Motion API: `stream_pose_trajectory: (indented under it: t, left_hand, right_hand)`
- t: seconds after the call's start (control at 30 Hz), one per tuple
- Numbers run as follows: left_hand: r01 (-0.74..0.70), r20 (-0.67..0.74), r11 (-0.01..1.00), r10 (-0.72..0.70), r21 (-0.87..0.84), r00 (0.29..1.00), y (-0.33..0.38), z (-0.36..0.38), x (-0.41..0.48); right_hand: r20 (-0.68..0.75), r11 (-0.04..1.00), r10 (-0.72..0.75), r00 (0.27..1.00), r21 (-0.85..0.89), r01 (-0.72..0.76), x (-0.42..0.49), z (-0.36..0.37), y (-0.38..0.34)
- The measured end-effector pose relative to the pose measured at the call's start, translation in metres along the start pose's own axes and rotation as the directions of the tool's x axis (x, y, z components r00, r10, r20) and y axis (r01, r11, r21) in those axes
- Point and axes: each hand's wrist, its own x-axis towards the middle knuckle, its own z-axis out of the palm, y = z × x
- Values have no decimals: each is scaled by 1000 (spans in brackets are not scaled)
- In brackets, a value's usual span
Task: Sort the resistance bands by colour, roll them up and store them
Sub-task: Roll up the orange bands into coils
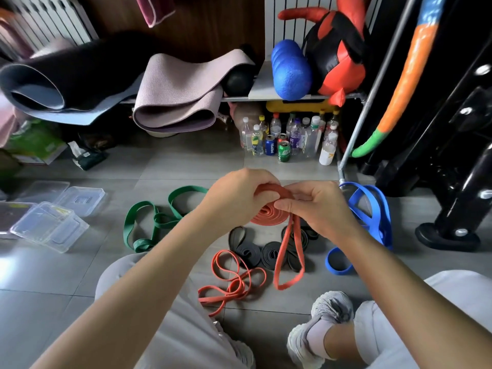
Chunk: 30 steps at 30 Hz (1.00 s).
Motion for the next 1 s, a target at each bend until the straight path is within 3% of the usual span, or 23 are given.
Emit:
stream_pose_trajectory:
  t: [0.17, 0.3, 0.37, 0.47, 0.57, 0.8, 1.0]
  left_hand:
    - [45, 9, 997, -45, -63, 999, -1, -1, 3]
    - [73, 81, 996, -77, 56, 994, -5, 1, 4]
    - [66, 67, 996, -70, 56, 995, -7, 1, 5]
    - [86, 60, 996, -84, -34, 995, -11, 0, 6]
    - [159, 62, 948, -148, -275, 987, -18, 0, 4]
    - [269, 65, 579, -348, -769, 935, -25, 3, -9]
    - [257, 173, 189, -371, -948, 912, -21, 26, -21]
  right_hand:
    - [-6, 999, -8, 1000, -38, 8, 1, 0, 1]
    - [3, 982, -49, 999, -181, 49, 3, -2, 1]
    - [3, 985, -54, 999, -166, 54, 4, -4, 0]
    - [16, 996, -44, 999, -75, 45, 3, -7, 0]
    - [38, 999, -18, 999, 33, 16, -1, -11, 4]
    - [-125, 988, -24, 992, 146, 43, -12, -11, 10]
    - [-212, 971, 8, 977, 236, 43, -12, -8, 12]
